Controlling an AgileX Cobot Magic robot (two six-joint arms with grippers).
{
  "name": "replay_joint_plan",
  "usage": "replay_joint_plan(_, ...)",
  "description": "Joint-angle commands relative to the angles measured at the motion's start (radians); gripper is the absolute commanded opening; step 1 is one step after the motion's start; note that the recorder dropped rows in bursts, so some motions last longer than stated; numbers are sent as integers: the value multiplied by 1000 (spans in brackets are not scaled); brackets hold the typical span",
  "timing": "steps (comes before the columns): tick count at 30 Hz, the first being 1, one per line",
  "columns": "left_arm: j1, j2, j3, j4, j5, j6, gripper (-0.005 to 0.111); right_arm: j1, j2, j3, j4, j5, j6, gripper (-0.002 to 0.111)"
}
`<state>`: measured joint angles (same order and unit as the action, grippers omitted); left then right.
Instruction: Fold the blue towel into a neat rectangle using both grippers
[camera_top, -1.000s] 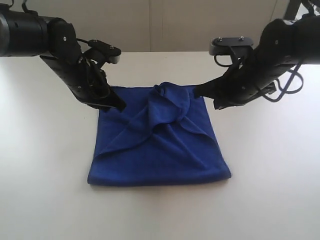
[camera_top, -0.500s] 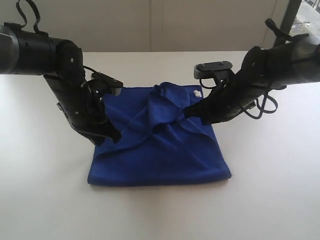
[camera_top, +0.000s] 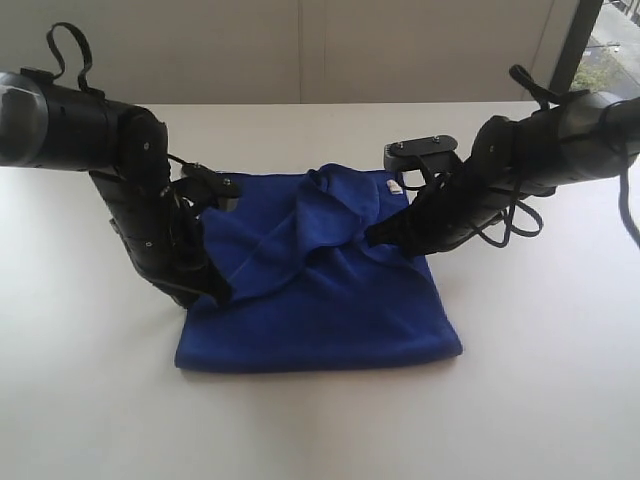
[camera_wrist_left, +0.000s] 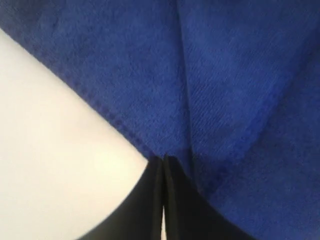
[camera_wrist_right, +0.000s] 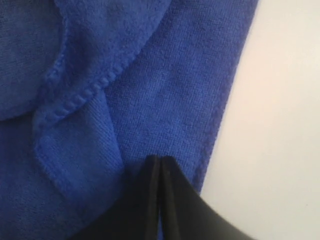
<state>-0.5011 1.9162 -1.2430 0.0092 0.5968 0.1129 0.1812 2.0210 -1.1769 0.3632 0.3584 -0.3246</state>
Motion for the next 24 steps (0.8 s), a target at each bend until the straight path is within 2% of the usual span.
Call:
replay_joint_plan(1, 0, 11, 9, 59, 78, 3, 0, -2, 11, -1, 0, -13, -12, 0)
replay_joint_plan(10, 0, 13, 9, 74, 56, -2, 0, -4, 11, -1, 0, -8, 13, 0)
replay_joint_plan(18, 0, -74, 7, 74, -119, -42, 0, -4, 11, -1, 0, 2, 13, 0)
replay_joint_plan(24, 0, -40, 7, 24, -167, -72, 0, -4, 11, -1, 2, 2, 15, 0)
